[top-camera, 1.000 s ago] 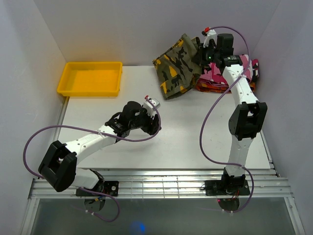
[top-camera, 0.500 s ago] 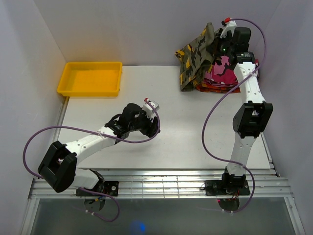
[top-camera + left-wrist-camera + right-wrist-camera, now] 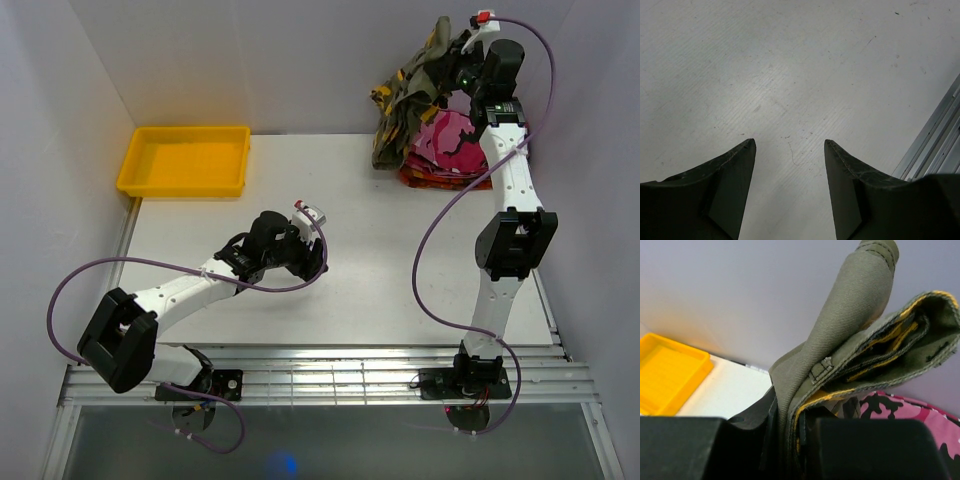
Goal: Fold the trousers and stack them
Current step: Neatly place the folded trousers to the corner
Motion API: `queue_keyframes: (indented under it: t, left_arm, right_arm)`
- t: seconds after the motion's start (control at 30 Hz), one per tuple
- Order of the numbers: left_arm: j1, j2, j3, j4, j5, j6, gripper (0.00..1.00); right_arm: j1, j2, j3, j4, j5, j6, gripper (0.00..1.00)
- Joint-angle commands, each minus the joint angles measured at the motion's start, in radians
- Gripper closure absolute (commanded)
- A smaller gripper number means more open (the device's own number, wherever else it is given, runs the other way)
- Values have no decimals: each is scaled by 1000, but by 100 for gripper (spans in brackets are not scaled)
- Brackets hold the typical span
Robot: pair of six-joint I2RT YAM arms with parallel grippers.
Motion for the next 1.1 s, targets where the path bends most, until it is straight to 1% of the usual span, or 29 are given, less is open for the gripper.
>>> queue_keyframes:
  t: [0.0,0.07,0.17,0.23,0.37,0.4,0.53,0.6,0.67,0.8,0.93,1.0,1.07]
  left_arm:
    - [1,-5,5,9,29,-14,32]
    - [2,0,10,13,34,-16,32]
    - [2,9,20,0,34,-16,33]
    - [1,9,28,-12,34,-14,33]
    - [1,3,28,-27,35,-17,33]
    - [1,2,27,-33,38,-22,33]
    - [1,-6,10,-38,41,-22,33]
    - [1,-9,-1,-37,41,-21,33]
    - [2,-3,-1,-35,44,-25,33]
    - [1,11,8,-37,58,-42,33]
    - [1,12,17,-44,58,-45,33]
    - [1,11,19,-47,60,-50,33]
    - [2,3,14,-52,58,-53,33]
  right_arm:
    - [-8,-49,96,328,6,86,92]
    - [-8,-26,125,357,24,117,92]
    - [-7,4,160,360,44,100,92]
    - [-8,3,143,355,40,74,92]
    - [-8,-28,16,337,9,-26,92]
    - [-26,-31,-19,308,0,-62,92]
    - [-88,-5,-12,231,-54,-122,92]
    - [-112,12,10,220,-69,-106,92]
    - [-114,7,25,240,-108,-48,92]
    - [-61,-11,28,295,-149,32,92]
    - [-17,-9,39,349,-132,89,92]
    - [29,0,65,372,-126,108,92]
    - [39,17,97,381,-117,117,92]
